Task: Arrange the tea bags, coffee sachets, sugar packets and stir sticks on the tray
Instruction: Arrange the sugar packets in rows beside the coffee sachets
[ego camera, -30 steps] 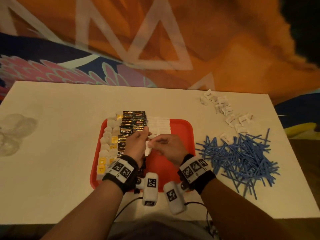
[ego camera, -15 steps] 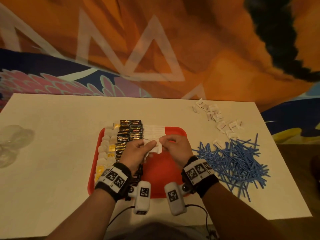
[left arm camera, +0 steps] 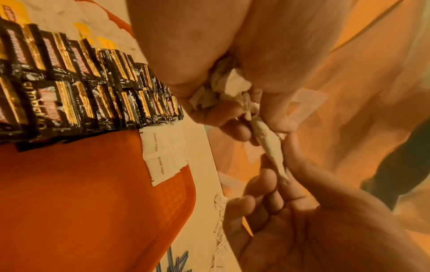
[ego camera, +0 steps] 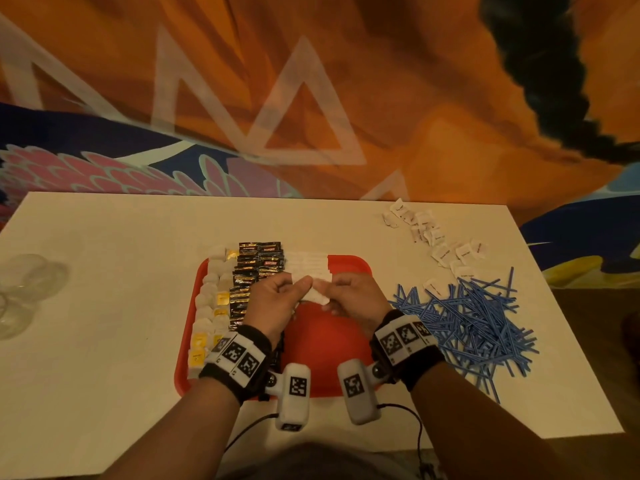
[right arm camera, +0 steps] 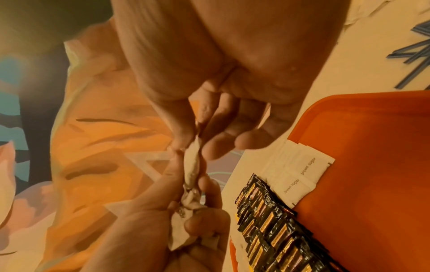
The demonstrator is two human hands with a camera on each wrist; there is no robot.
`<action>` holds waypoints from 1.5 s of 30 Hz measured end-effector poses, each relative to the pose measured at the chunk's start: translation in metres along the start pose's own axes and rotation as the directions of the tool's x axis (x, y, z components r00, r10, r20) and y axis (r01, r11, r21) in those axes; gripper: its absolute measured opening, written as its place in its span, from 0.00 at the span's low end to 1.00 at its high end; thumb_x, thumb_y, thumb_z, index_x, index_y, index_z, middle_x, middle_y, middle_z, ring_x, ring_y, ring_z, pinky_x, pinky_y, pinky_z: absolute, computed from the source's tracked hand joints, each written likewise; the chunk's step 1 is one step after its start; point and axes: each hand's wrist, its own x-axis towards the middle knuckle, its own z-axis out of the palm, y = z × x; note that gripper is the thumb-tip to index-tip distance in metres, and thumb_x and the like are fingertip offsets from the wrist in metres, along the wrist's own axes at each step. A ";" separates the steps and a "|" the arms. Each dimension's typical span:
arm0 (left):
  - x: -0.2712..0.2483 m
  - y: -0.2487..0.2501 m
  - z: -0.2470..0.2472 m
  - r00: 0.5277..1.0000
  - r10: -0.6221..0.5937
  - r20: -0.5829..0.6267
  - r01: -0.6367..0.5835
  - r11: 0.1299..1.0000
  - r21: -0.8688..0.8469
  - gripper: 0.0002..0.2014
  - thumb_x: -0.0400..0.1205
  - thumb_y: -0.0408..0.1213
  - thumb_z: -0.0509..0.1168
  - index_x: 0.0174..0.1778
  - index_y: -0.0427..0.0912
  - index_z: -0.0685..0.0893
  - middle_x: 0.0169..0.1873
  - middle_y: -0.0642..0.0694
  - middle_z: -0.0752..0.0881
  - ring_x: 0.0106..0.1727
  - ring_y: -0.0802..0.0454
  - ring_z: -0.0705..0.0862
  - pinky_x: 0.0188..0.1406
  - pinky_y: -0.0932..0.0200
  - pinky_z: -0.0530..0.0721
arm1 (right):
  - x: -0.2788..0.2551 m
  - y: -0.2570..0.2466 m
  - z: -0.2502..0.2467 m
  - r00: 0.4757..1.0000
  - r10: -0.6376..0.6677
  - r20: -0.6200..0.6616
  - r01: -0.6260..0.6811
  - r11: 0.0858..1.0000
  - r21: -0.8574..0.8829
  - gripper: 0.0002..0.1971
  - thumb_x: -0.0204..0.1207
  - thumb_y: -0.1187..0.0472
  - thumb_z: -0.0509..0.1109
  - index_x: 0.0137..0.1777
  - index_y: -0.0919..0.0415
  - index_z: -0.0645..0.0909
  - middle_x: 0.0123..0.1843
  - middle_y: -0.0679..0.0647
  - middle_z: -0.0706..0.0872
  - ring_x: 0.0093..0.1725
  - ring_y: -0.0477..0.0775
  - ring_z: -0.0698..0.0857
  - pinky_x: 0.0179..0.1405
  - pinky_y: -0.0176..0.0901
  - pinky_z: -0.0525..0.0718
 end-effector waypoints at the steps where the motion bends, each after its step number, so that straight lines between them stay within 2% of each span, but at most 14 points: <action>1: -0.001 0.000 0.001 1.000 -0.003 0.006 0.003 1.000 0.003 0.10 0.80 0.39 0.74 0.42 0.34 0.88 0.27 0.43 0.83 0.27 0.48 0.76 0.25 0.59 0.74 | 0.000 -0.001 0.000 1.000 0.003 -0.018 -0.003 1.000 0.015 0.14 0.79 0.54 0.74 0.40 0.66 0.85 0.31 0.54 0.85 0.28 0.46 0.83 0.29 0.38 0.79; 6: -0.002 -0.002 0.004 1.000 -0.001 0.009 0.001 1.000 0.015 0.13 0.79 0.40 0.75 0.47 0.32 0.89 0.26 0.47 0.83 0.26 0.50 0.77 0.24 0.59 0.74 | 0.001 0.006 0.003 0.991 -0.038 -0.125 0.045 0.997 0.059 0.14 0.80 0.52 0.72 0.37 0.60 0.84 0.32 0.57 0.80 0.33 0.50 0.79 0.30 0.40 0.82; 11: 0.000 -0.003 0.001 0.999 0.002 -0.052 -0.002 1.000 -0.014 0.10 0.79 0.38 0.75 0.42 0.33 0.89 0.24 0.47 0.79 0.25 0.51 0.73 0.24 0.59 0.71 | -0.004 0.014 0.004 1.000 -0.012 -0.014 0.013 0.993 0.116 0.07 0.74 0.64 0.78 0.48 0.63 0.84 0.36 0.55 0.89 0.33 0.46 0.87 0.32 0.36 0.83; 13: 0.001 -0.005 0.000 0.996 0.001 -0.087 -0.002 1.000 -0.005 0.11 0.79 0.38 0.75 0.39 0.33 0.87 0.22 0.50 0.75 0.24 0.53 0.70 0.24 0.59 0.69 | -0.002 0.018 0.003 0.999 0.002 -0.051 0.004 0.993 0.119 0.08 0.73 0.67 0.79 0.47 0.64 0.82 0.35 0.57 0.88 0.31 0.46 0.87 0.30 0.34 0.82; 16: 0.002 -0.011 -0.001 0.991 0.001 -0.135 -0.001 1.000 0.001 0.07 0.79 0.38 0.76 0.41 0.38 0.88 0.22 0.54 0.78 0.23 0.57 0.74 0.25 0.59 0.71 | 0.001 0.021 0.004 0.997 0.011 -0.072 -0.002 0.993 0.118 0.09 0.72 0.67 0.79 0.48 0.63 0.82 0.36 0.58 0.88 0.30 0.45 0.87 0.29 0.32 0.82; 19: 0.000 -0.013 -0.004 0.989 0.014 -0.146 -0.005 0.998 0.065 0.11 0.78 0.39 0.77 0.55 0.44 0.87 0.34 0.55 0.87 0.27 0.61 0.81 0.27 0.59 0.77 | 0.006 0.028 0.004 0.997 0.048 -0.066 -0.040 0.991 0.125 0.13 0.73 0.66 0.79 0.55 0.68 0.82 0.37 0.59 0.89 0.31 0.46 0.87 0.32 0.35 0.83; 21: -0.003 -0.013 -0.007 0.995 0.070 -0.066 -0.062 0.990 0.127 0.17 0.78 0.35 0.77 0.60 0.50 0.83 0.45 0.54 0.90 0.32 0.64 0.84 0.29 0.66 0.79 | 0.011 0.033 0.004 0.994 0.082 -0.067 -0.072 0.987 0.144 0.15 0.74 0.67 0.78 0.58 0.71 0.81 0.37 0.59 0.89 0.30 0.46 0.87 0.33 0.36 0.84; 24: -0.006 -0.017 -0.009 0.990 0.141 0.005 -0.140 0.977 0.159 0.21 0.78 0.27 0.75 0.58 0.55 0.79 0.46 0.55 0.90 0.42 0.64 0.88 0.36 0.67 0.81 | 0.018 0.037 0.004 0.991 0.129 -0.042 -0.121 0.980 0.157 0.12 0.75 0.67 0.77 0.56 0.69 0.82 0.38 0.58 0.88 0.30 0.45 0.86 0.33 0.37 0.84; 27: -0.004 -0.023 -0.012 0.987 0.163 0.007 -0.160 0.958 0.238 0.18 0.79 0.29 0.74 0.54 0.58 0.81 0.46 0.60 0.89 0.51 0.65 0.87 0.45 0.67 0.82 | 0.024 0.043 0.005 0.988 0.155 -0.003 -0.153 0.979 0.136 0.11 0.74 0.66 0.77 0.54 0.69 0.84 0.38 0.57 0.88 0.30 0.44 0.86 0.30 0.36 0.83; 30: 0.002 -0.031 -0.018 0.982 0.183 0.043 -0.186 0.916 0.356 0.12 0.81 0.32 0.73 0.49 0.58 0.88 0.47 0.60 0.89 0.46 0.68 0.85 0.50 0.64 0.80 | 0.033 0.053 0.007 0.986 0.163 -0.021 -0.161 0.983 0.093 0.15 0.73 0.64 0.79 0.56 0.71 0.85 0.38 0.56 0.89 0.31 0.44 0.86 0.29 0.35 0.81; 33: 0.010 -0.037 -0.025 0.994 0.106 -0.027 -0.092 0.944 0.318 0.13 0.82 0.30 0.72 0.52 0.57 0.90 0.48 0.55 0.90 0.39 0.68 0.85 0.46 0.61 0.84 | 0.044 0.060 0.008 0.983 0.176 -0.046 -0.173 0.982 0.071 0.15 0.73 0.64 0.79 0.57 0.70 0.85 0.40 0.56 0.90 0.32 0.44 0.87 0.30 0.34 0.82; 38: 0.016 -0.037 -0.043 0.985 0.064 -0.160 -0.009 0.947 0.320 0.15 0.82 0.28 0.70 0.58 0.52 0.89 0.57 0.59 0.88 0.55 0.74 0.84 0.61 0.70 0.82 | 0.068 0.070 0.000 0.974 0.204 -0.100 -0.200 0.979 0.040 0.11 0.73 0.63 0.79 0.52 0.60 0.82 0.40 0.55 0.90 0.36 0.46 0.88 0.37 0.36 0.86; 41: 0.015 -0.043 -0.057 0.981 0.028 -0.190 0.029 0.955 0.294 0.16 0.82 0.29 0.71 0.56 0.56 0.90 0.59 0.58 0.88 0.61 0.63 0.85 0.66 0.55 0.83 | 0.087 0.083 0.001 0.967 0.224 -0.119 -0.230 0.972 -0.048 0.14 0.73 0.60 0.79 0.57 0.61 0.83 0.38 0.52 0.90 0.37 0.45 0.88 0.43 0.38 0.88; 45: 0.008 -0.048 -0.073 0.972 0.012 -0.235 0.047 0.968 0.247 0.13 0.82 0.27 0.70 0.56 0.50 0.90 0.56 0.58 0.88 0.55 0.70 0.86 0.66 0.49 0.85 | 0.109 0.094 0.014 0.964 0.230 -0.132 -0.248 0.958 -0.141 0.16 0.74 0.58 0.78 0.60 0.61 0.84 0.42 0.53 0.91 0.35 0.41 0.86 0.33 0.28 0.82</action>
